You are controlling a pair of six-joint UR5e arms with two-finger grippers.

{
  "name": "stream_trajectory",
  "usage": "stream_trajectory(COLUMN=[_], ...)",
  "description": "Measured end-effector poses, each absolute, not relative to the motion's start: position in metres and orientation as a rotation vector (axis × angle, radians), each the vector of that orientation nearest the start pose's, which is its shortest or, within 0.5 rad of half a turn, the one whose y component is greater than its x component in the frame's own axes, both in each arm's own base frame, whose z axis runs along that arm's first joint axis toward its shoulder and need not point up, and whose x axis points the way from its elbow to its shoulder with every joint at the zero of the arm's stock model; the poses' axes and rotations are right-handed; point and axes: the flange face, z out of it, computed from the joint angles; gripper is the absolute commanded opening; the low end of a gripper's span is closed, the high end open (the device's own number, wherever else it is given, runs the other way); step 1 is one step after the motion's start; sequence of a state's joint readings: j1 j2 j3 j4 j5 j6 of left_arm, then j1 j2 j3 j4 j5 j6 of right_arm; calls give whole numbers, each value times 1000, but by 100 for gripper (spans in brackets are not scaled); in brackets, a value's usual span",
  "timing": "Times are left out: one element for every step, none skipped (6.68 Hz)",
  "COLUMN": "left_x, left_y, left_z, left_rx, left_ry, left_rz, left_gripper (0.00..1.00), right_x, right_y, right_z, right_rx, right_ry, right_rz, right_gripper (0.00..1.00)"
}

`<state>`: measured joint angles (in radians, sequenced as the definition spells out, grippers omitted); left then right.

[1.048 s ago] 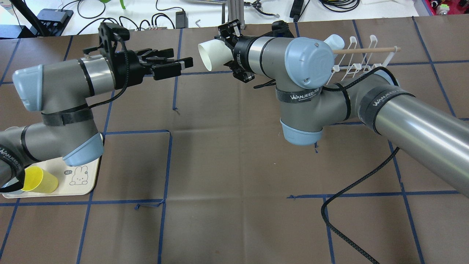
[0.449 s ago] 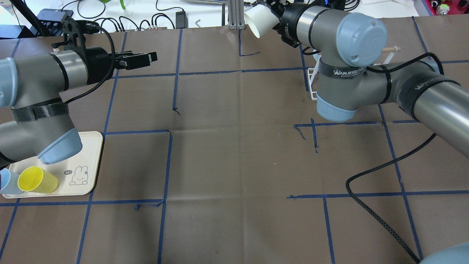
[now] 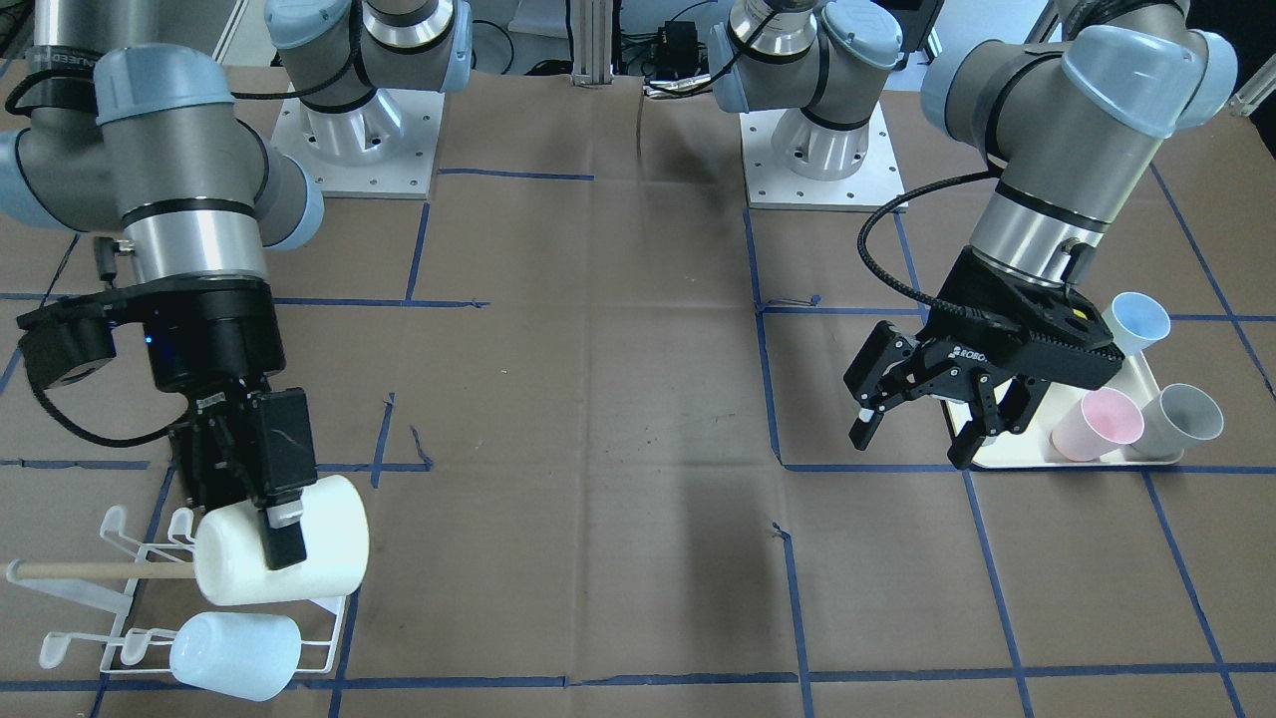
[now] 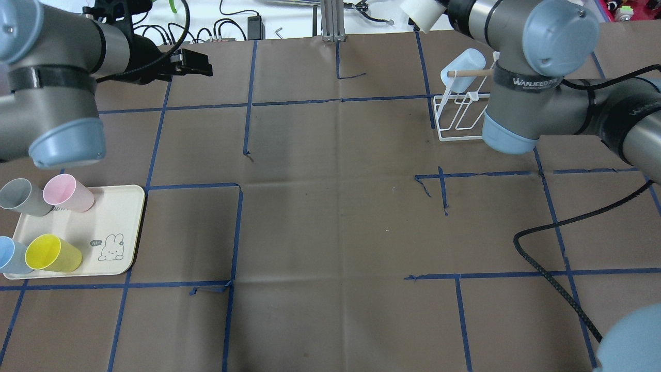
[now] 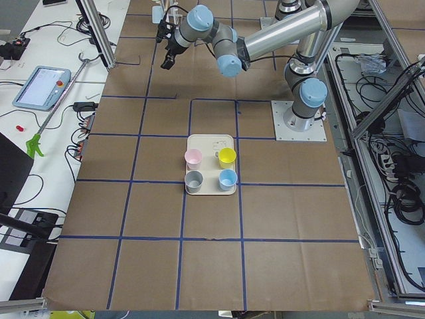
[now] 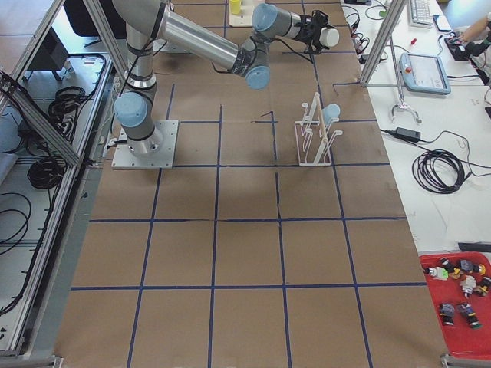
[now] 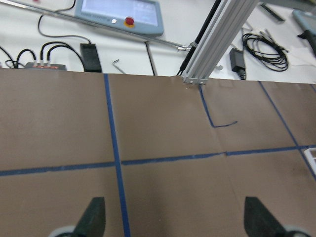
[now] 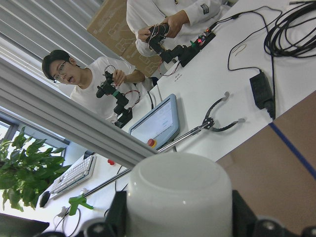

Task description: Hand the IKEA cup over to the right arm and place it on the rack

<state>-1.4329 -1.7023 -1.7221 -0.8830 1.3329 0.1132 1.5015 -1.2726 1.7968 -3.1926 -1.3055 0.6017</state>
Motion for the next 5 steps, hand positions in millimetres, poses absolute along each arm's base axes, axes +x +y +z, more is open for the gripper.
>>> stream_trajectory(left_x=[-93, -105, -111, -114, -115], left_y=[-586, -582, -569, -556, -543], left_z=[440, 458, 473, 483, 488], left_rx=[-17, -27, -21, -17, -10], left_ry=[3209, 3167, 3141, 3131, 3130], left_rz=[-462, -252, -113, -57, -39], left_gripper=[100, 100, 100, 100, 100], right_x=[89, 60, 28, 3, -16], right_y=[-610, -616, -622, -628, -635], right_z=[415, 411, 406, 399, 389], right_rx=[498, 418, 344, 267, 175], right_ry=[2331, 2413, 2489, 2549, 2594], right_rz=[-1373, -1446, -1503, -1558, -1627], right_gripper=[19, 17, 17, 17, 17])
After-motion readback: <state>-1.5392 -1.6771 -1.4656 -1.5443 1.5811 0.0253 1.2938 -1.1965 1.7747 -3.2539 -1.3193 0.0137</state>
